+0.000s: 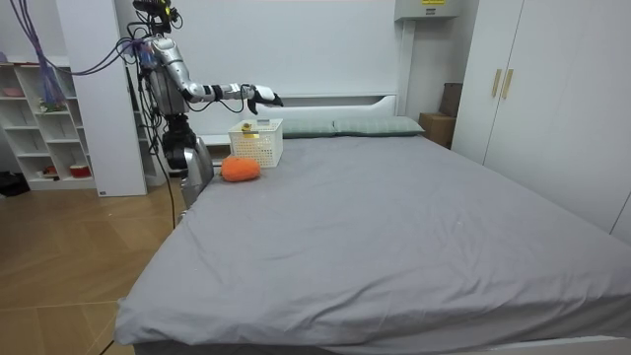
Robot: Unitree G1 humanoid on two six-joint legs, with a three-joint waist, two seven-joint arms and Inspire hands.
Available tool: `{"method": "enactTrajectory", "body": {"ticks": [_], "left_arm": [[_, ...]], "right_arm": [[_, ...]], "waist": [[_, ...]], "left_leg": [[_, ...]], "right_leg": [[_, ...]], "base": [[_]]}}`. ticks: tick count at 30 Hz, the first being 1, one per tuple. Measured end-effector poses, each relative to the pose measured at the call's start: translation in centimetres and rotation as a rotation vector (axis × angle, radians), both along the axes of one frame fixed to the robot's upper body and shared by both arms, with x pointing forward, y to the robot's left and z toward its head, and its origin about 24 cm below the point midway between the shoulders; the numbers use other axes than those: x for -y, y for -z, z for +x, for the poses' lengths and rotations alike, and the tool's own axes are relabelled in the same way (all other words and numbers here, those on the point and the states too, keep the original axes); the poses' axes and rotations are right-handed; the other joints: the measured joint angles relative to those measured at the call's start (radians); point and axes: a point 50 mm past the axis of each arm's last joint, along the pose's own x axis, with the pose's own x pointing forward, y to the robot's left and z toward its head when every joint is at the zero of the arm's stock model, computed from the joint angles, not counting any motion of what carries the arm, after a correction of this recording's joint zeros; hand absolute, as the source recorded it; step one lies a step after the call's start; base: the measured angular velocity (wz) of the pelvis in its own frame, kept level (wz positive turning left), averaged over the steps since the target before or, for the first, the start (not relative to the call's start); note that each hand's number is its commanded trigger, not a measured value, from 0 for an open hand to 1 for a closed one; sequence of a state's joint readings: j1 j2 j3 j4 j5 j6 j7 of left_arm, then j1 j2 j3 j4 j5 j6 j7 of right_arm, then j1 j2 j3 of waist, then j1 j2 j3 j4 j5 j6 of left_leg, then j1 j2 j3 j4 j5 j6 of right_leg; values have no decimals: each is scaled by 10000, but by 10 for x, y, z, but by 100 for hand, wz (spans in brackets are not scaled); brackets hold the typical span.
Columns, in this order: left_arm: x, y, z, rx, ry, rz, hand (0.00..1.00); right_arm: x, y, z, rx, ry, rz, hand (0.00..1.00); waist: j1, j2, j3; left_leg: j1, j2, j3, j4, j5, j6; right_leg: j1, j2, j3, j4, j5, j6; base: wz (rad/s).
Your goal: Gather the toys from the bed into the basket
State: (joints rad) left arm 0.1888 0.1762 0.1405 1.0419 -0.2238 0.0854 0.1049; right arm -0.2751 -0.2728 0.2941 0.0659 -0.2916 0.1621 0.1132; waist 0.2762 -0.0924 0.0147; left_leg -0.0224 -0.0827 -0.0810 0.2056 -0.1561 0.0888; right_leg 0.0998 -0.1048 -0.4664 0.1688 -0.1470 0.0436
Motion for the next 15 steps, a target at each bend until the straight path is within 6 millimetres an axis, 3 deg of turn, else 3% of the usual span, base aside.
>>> {"method": "enactTrajectory", "body": {"ticks": [4,8,13,15], "left_arm": [[-1,0,-7,-109,-225,50,0],[-3,0,-18,-298,-597,182,0],[-7,-1,-30,-534,-802,349,0],[-8,-1,-34,-556,-910,417,0]], "right_arm": [[16,1,-1,-122,897,1335,0],[30,-6,1,316,1509,1715,0],[56,-5,-6,890,2754,2030,0],[62,-1,-10,843,3073,1997,0]], "waist": [[-87,49,-29],[-331,129,-63],[-632,360,-177],[-851,387,-165]], "left_leg": [[20,6,79,11,0,4],[14,22,157,7,-2,6],[166,81,469,-40,-37,40],[169,79,480,-36,-36,41]], "right_leg": [[-1,-2,37,-2,0,1],[-39,8,260,4,-3,6],[-8,10,477,12,-1,11],[-8,12,521,21,-3,13]], "base": [[-6],[-5],[-14],[-3]]}}
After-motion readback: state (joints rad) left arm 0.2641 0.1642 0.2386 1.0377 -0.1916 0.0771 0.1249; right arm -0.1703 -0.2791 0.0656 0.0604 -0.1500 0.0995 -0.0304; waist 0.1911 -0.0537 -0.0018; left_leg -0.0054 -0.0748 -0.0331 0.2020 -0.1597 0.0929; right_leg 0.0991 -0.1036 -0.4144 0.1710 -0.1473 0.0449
